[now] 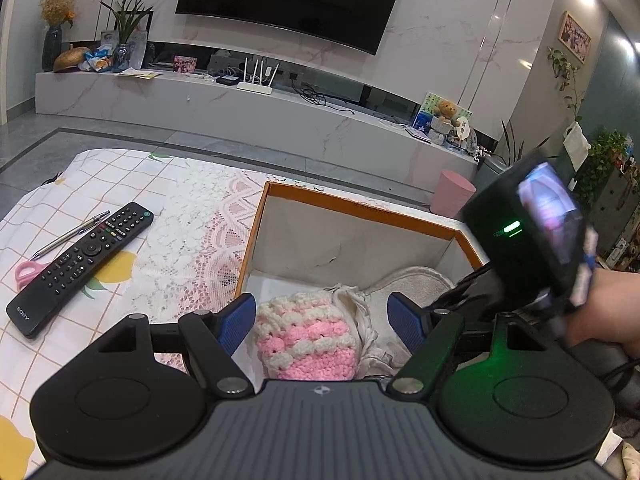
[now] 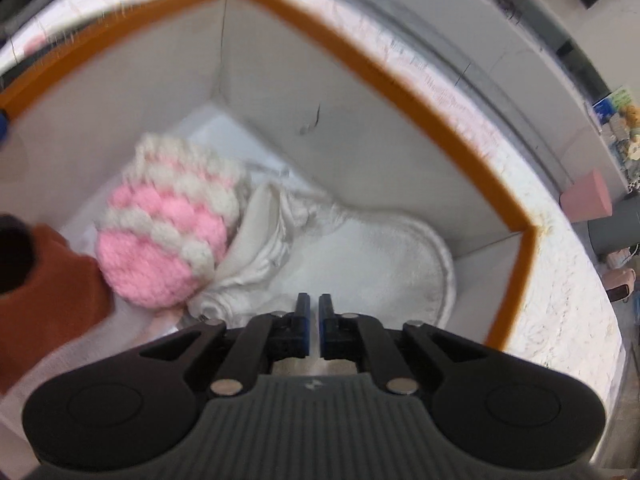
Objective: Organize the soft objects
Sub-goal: 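Lower the white cloth pad into the orange box and open the right gripper, then move both open grippers back toward the brown toy and yellow cloth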
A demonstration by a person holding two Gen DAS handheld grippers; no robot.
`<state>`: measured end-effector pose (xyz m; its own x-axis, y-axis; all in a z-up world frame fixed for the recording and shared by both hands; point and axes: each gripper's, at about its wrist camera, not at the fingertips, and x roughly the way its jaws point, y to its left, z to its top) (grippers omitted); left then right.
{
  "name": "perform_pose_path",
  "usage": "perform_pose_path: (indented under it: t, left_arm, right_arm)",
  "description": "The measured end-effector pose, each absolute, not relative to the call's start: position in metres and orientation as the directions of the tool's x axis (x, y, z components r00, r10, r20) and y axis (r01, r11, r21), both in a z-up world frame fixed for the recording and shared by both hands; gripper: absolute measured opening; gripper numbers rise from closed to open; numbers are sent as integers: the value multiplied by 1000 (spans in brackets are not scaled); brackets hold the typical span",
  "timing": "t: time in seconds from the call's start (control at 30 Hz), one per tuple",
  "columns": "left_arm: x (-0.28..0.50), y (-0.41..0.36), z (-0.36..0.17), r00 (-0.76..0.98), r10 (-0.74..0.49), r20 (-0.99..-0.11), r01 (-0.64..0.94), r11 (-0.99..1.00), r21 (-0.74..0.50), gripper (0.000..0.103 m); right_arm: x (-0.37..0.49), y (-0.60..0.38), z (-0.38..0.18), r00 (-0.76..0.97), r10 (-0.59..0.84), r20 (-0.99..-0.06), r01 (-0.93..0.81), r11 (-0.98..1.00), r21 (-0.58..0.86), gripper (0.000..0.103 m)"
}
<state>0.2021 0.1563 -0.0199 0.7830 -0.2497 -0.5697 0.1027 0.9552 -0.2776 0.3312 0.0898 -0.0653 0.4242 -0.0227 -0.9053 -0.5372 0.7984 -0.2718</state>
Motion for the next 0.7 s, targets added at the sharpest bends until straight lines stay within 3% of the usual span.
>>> perform_pose_path:
  t: [0.17, 0.2, 0.23, 0.3, 0.4, 0.53, 0.7]
  left_arm:
    - [196, 154, -14, 810, -218, -545, 94, 965, -246, 88]
    - [193, 152, -12, 820, -208, -534, 92, 968, -235, 89]
    - [191, 151, -10, 825, -198, -529, 88, 970, -226, 89]
    - [189, 150, -7, 827, -197, -526, 82, 969, -234, 89]
    - [182, 148, -6, 825, -209, -526, 88, 965, -246, 90]
    - [174, 139, -2, 833, -189, -521, 85, 972, -217, 90]
    - [165, 127, 8, 843, -218, -491, 133, 970, -203, 90]
  right_arm:
    - [319, 67, -27, 461, 96, -882, -472, 869, -152, 7]
    - [316, 62, -17, 478, 119, -871, -457, 880, -130, 13]
    - [314, 51, -7, 498, 139, -856, -438, 892, -110, 32]
    - [304, 40, 9, 543, 164, -824, -389, 918, -73, 48]
    - [291, 30, 30, 575, 199, -794, -376, 926, -40, 48]
    - [259, 11, 53, 641, 200, -741, -359, 931, -59, 65]
    - [210, -31, 71, 725, 176, -666, -307, 948, -83, 75]
